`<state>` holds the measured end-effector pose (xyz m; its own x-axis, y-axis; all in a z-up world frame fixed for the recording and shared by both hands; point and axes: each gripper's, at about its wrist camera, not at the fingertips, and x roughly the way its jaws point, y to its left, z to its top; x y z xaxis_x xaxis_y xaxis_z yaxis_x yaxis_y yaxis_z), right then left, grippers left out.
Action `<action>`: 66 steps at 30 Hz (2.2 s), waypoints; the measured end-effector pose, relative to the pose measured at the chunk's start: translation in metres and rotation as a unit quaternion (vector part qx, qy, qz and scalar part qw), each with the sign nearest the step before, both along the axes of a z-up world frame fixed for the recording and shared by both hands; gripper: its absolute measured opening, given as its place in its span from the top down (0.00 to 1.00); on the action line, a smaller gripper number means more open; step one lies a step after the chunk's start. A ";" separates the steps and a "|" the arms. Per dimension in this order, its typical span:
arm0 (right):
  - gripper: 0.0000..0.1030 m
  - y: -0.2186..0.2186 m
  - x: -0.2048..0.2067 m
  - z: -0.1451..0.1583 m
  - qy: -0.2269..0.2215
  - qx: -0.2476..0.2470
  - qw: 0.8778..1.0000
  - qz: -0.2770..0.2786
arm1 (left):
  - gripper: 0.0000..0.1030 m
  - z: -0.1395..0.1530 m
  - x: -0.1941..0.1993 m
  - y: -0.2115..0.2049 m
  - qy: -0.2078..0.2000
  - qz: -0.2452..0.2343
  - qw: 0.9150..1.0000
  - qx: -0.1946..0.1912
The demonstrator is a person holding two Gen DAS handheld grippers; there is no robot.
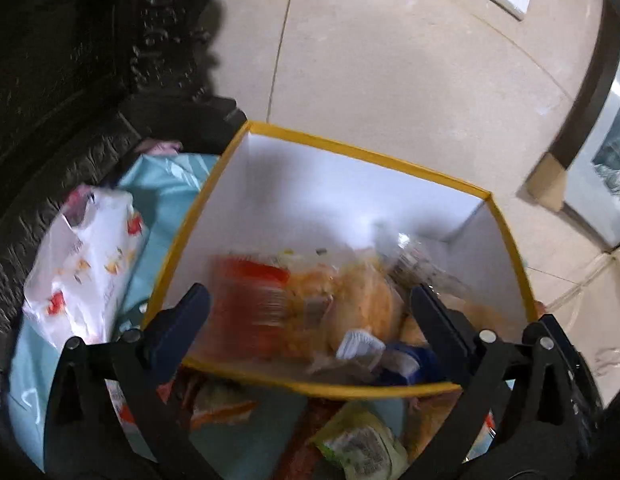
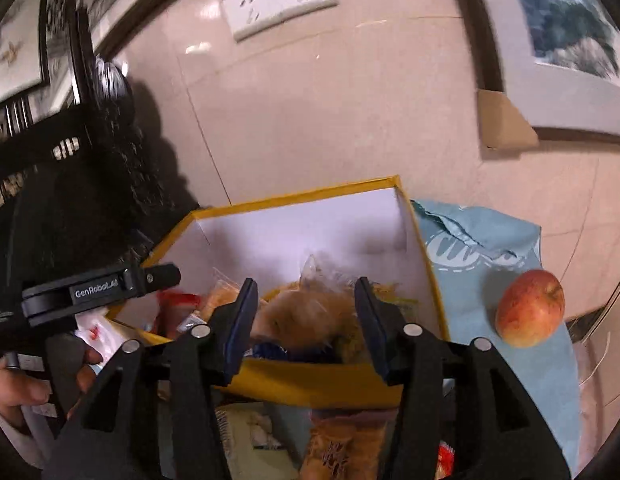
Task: Organize snacks
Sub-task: 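Drop the mooncake packet into the box with left tool while right drops the peanut bag in, then grasp the white-and-blue snack bag beside the tissue pack with the left tool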
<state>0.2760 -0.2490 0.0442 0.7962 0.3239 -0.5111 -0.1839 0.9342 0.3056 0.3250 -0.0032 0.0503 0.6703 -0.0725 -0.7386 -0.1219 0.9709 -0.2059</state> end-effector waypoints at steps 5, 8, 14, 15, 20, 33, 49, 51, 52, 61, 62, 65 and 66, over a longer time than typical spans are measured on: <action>0.33 -0.031 -0.041 0.009 0.004 0.054 0.998 -0.022 | 0.02 0.018 -0.038 0.007 -0.010 -0.002 0.999 0.033; 0.32 -0.041 -0.068 0.008 0.016 0.058 0.998 -0.027 | 0.02 0.027 -0.067 0.011 -0.015 -0.006 0.998 0.053; 0.18 -0.054 -0.114 -0.013 0.055 0.100 0.993 -0.037 | 0.02 0.025 -0.120 0.022 -0.008 -0.018 0.996 0.088; 0.12 -0.056 -0.122 -0.019 0.061 0.110 0.991 -0.040 | 0.02 0.022 -0.128 0.026 -0.005 -0.018 0.996 0.092; 0.08 -0.059 -0.143 -0.043 0.087 0.136 0.986 -0.042 | 0.02 -0.003 -0.151 0.044 0.018 -0.014 0.993 0.115; 0.07 -0.058 -0.145 -0.070 0.130 0.164 0.977 -0.032 | 0.02 -0.083 -0.133 0.107 0.077 0.127 0.987 0.063; 0.07 -0.025 -0.149 -0.067 0.140 0.138 0.980 0.025 | 0.02 -0.118 -0.090 0.159 0.112 0.246 0.963 -0.016; 0.07 -0.023 -0.149 -0.067 0.141 0.133 0.981 0.028 | 0.02 -0.118 -0.089 0.163 0.114 0.261 0.958 -0.022; 0.07 -0.022 -0.149 -0.068 0.142 0.132 0.981 0.028 | 0.02 -0.118 -0.087 0.166 0.117 0.266 0.957 -0.021; 0.07 -0.016 -0.149 -0.070 0.149 0.123 0.981 0.029 | 0.04 -0.129 -0.074 0.130 0.149 0.223 0.961 0.070; 0.07 -0.015 -0.149 -0.071 0.149 0.119 0.981 0.029 | 0.06 -0.128 -0.075 0.125 0.149 0.216 0.962 0.072; 0.07 -0.014 -0.148 -0.072 0.152 0.112 0.982 0.025 | 0.24 -0.123 -0.081 0.114 0.138 0.191 0.968 0.081; 0.07 -0.014 -0.148 -0.072 0.153 0.112 0.982 0.024 | 0.40 -0.120 -0.087 0.111 0.134 0.183 0.970 0.086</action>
